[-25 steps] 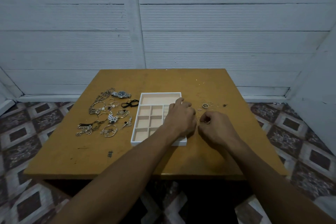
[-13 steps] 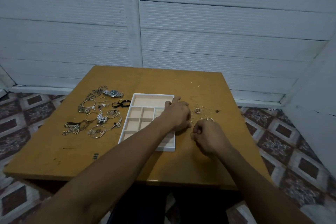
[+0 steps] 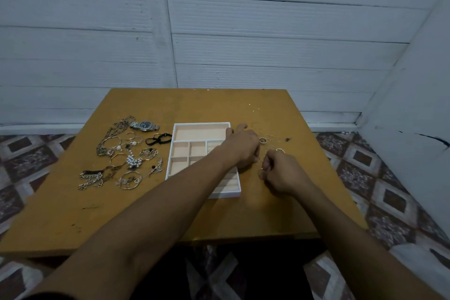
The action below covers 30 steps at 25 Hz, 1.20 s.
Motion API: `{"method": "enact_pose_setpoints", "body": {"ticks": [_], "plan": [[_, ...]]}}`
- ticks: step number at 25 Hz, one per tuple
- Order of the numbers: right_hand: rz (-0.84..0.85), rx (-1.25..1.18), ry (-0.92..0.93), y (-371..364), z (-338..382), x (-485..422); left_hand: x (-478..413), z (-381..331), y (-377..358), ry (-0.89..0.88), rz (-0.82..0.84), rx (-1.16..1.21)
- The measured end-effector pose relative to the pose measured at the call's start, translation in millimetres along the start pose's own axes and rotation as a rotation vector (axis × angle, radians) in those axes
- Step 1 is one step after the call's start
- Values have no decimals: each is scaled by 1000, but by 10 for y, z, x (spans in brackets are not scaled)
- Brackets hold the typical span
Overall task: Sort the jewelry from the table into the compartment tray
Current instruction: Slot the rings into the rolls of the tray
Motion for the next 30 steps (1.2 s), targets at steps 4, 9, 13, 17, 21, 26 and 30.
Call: {"method": "enact_pose_setpoints", "body": {"ticks": [4,9,13,17,21,26,30], "plan": [[39,54,21,38,21,4,-12,13,-21,-20,4,-28],[-25,-44,20,-6,-27,49,28,80,-74,-34,-72,36],[-55,-89,52,-37,-70,77,89,84,-52,-38,-145,138],[-52,-59,74,0,-67,-8,178,198,19,-14,-259,176],[-84,-92,77,48,-42,-89,277,325,114,4,-354,200],[-218,-123,191,106,157,-233,420,576,275,36,-424,238],[-220,-86,271,75,395,-358,594,830,282,80,-460,236]]}}
Point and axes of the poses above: each hand's wrist, its own x-axis away from the middle knuckle, its own y-axis out of the back of the hand, z = x × y, the point moved 1 cm from there along -x, towards the middle knuckle, and after that the axes turned 5 degrees about -y, right-handed, at the moved point
